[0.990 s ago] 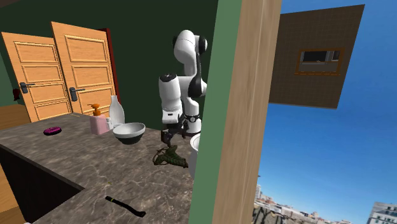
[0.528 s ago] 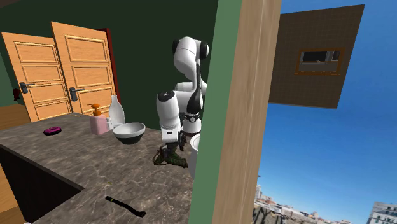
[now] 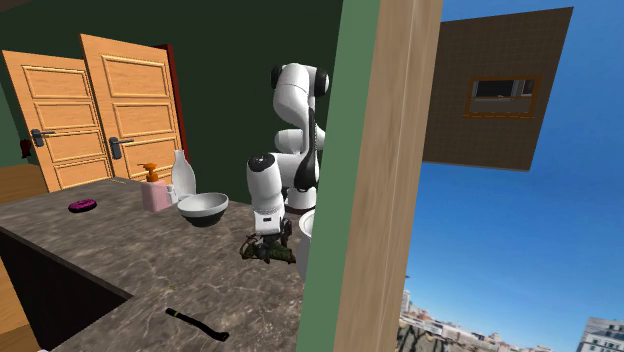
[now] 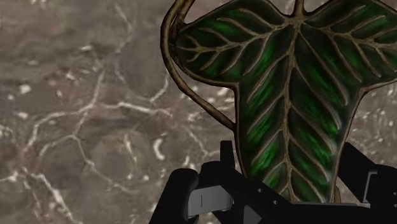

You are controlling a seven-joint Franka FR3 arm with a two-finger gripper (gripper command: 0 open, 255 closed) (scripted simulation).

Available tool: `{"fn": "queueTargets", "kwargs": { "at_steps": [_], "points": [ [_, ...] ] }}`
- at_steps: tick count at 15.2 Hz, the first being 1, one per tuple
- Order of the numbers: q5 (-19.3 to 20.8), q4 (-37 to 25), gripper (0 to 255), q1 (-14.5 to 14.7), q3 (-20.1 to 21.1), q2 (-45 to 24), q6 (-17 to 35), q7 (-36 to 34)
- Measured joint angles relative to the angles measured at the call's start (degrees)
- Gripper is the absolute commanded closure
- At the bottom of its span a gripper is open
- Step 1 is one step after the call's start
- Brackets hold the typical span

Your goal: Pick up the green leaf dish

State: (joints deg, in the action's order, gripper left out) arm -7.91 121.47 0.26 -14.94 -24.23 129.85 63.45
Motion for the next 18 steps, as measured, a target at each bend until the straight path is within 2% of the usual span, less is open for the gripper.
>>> {"fn": "queueTargets", "kwargs": {
  "at_steps": [9,18],
  "points": [
    [0.06,-0.03,255,0.03,-0.02,0.21,-0.22,-0.01],
    [1.94,-0.15,255,0.73,-0.99,5.44,-5.35,-1.27]
  ]
}}
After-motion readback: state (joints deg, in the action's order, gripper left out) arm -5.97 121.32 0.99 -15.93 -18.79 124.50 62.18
